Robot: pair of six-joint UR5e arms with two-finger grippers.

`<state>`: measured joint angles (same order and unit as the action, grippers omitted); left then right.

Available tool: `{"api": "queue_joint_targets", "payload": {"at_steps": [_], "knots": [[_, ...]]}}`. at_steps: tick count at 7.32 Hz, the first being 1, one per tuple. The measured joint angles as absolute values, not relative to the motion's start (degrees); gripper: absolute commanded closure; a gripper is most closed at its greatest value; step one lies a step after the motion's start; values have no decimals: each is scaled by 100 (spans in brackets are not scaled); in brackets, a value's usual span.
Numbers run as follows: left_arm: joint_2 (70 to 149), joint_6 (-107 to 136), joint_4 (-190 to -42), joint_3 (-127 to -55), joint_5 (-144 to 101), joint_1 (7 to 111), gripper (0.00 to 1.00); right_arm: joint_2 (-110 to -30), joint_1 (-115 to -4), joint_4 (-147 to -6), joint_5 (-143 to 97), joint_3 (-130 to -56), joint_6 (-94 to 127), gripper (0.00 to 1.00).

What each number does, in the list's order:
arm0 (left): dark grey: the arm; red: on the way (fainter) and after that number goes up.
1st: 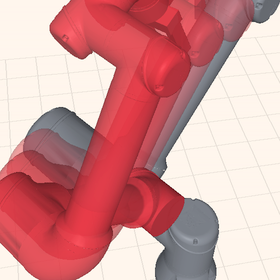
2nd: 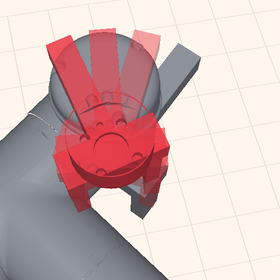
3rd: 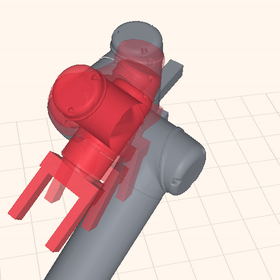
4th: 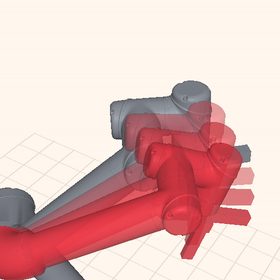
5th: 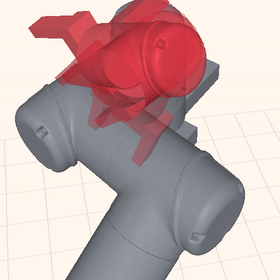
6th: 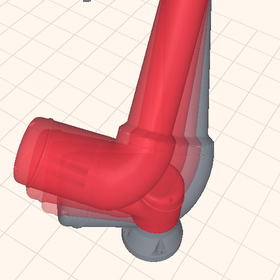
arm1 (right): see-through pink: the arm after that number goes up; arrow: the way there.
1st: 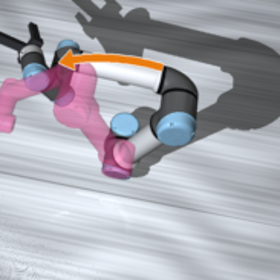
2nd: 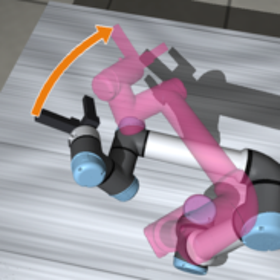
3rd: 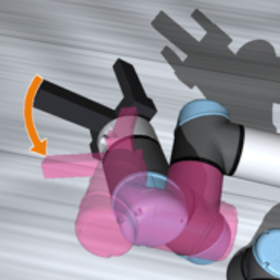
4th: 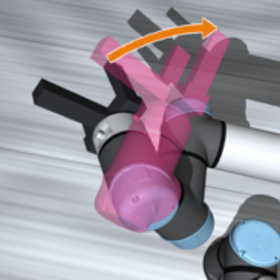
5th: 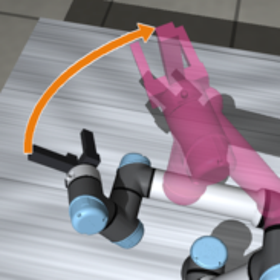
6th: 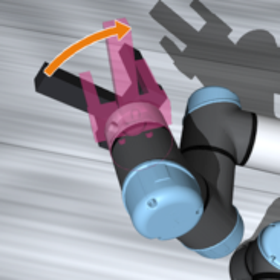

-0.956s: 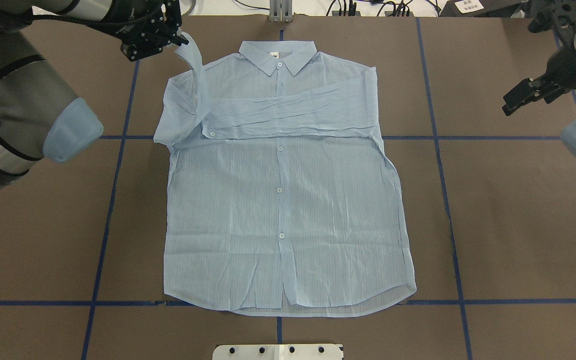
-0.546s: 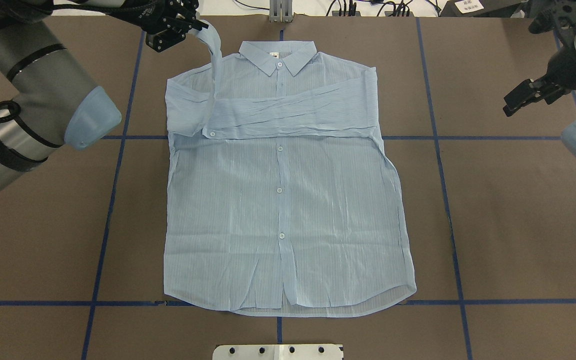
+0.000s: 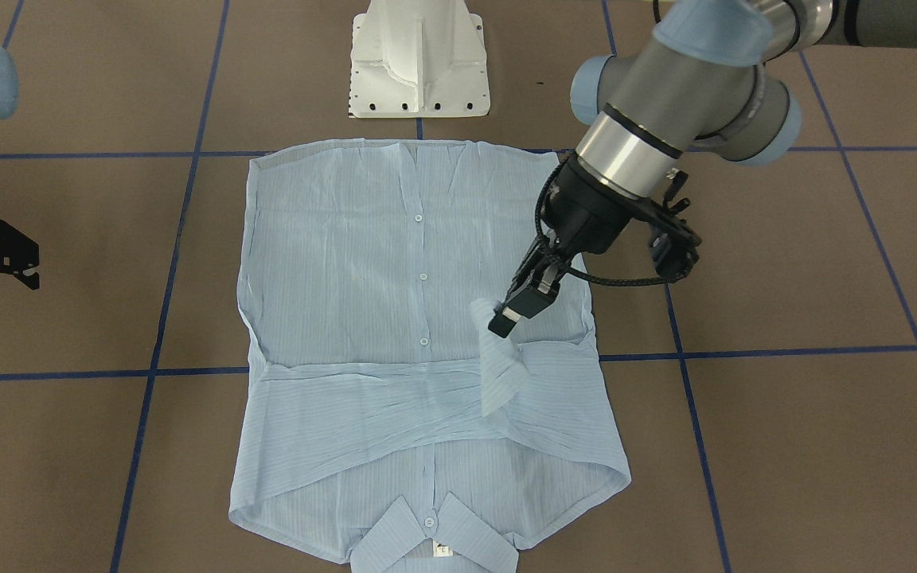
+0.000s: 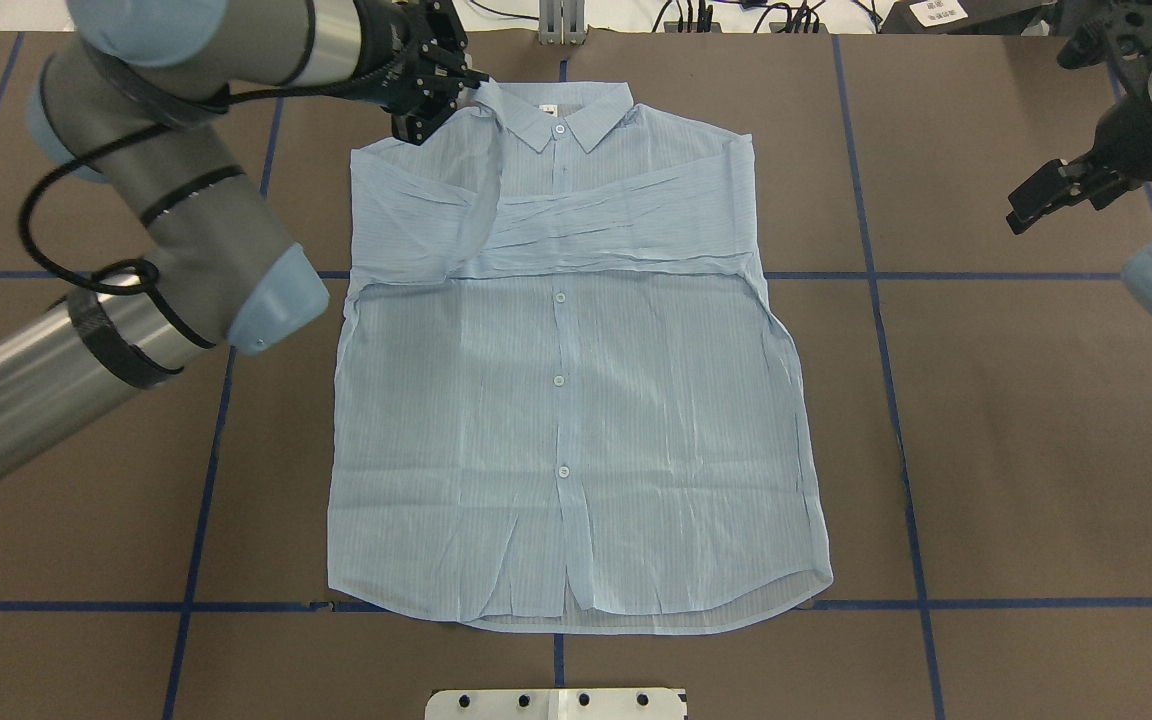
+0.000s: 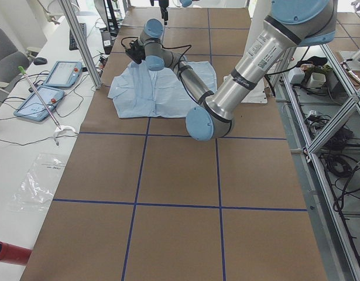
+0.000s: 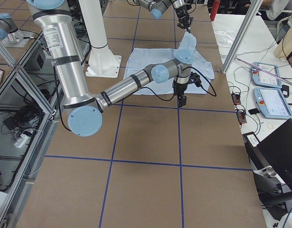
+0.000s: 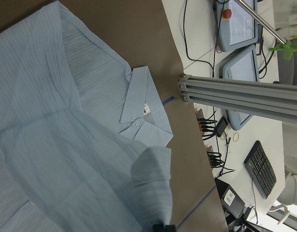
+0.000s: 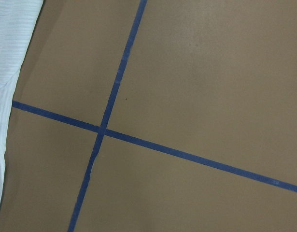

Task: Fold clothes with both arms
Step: 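Carry the other sleeve with the left gripper across the chest over the first sleeve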

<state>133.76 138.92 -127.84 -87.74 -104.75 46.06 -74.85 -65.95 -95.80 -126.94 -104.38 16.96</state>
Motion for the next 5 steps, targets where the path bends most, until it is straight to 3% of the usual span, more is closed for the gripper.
{"api": "queue_joint_targets", "payload": {"at_steps": [5], "knots": [[14977,14039,-13054,-6282,-9117,3300,100,-7488,-6592,-9589,-12686,-10402,1716,0]]}}
